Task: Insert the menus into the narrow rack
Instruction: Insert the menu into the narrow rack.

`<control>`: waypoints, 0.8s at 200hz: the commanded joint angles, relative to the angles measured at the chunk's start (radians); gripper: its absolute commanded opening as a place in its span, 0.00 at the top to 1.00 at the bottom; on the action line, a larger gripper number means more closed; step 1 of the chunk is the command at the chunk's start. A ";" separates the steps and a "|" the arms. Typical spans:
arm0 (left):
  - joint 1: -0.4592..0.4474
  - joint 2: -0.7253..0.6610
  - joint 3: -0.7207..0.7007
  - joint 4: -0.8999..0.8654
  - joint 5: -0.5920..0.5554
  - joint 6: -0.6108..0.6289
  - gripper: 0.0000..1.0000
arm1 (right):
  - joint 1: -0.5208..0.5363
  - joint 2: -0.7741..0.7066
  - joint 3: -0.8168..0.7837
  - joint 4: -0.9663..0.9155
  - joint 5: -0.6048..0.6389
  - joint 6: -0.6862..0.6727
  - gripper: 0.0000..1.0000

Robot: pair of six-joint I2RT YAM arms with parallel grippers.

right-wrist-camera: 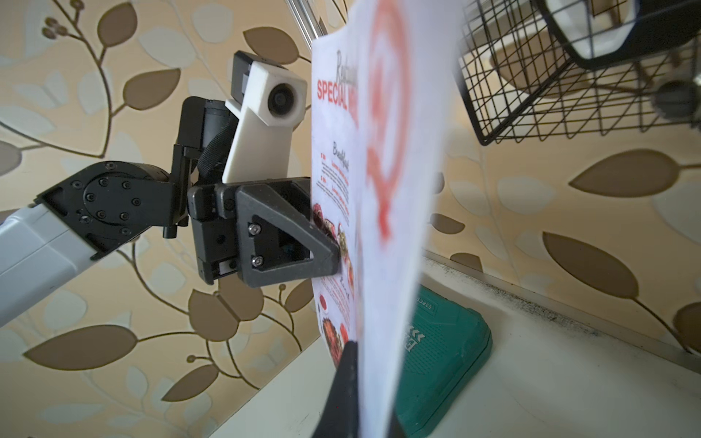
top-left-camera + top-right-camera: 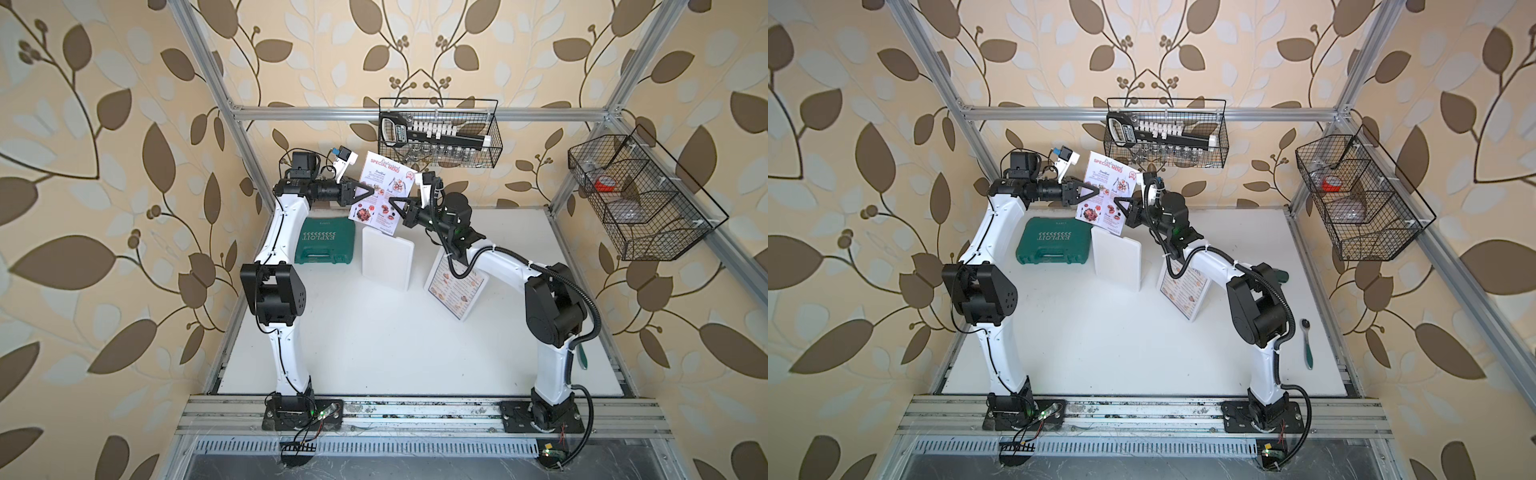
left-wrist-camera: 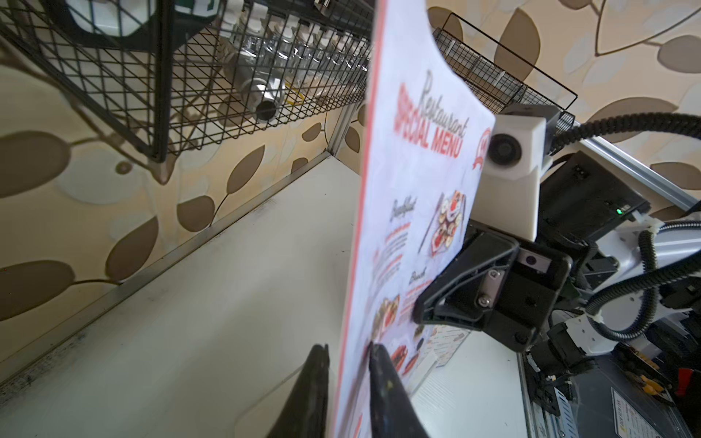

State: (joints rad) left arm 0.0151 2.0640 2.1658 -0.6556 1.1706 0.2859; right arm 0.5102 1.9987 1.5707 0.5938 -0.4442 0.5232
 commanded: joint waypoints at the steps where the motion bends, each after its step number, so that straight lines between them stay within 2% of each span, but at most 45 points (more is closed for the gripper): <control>1: 0.015 -0.009 0.014 -0.004 0.021 0.020 0.79 | 0.001 0.033 0.050 0.029 0.010 0.003 1.00; 71: 0.022 -0.004 0.002 0.002 0.027 0.024 0.86 | 0.002 0.045 0.043 0.032 0.010 0.021 1.00; 160: 0.022 0.009 0.002 0.006 0.034 0.021 0.86 | 0.006 0.032 0.005 0.037 0.018 0.030 1.00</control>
State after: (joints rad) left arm 0.0280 2.0697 2.1658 -0.6556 1.1717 0.2886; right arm 0.5106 2.0190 1.5959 0.6025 -0.4412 0.5426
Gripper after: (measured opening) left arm 0.139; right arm 0.047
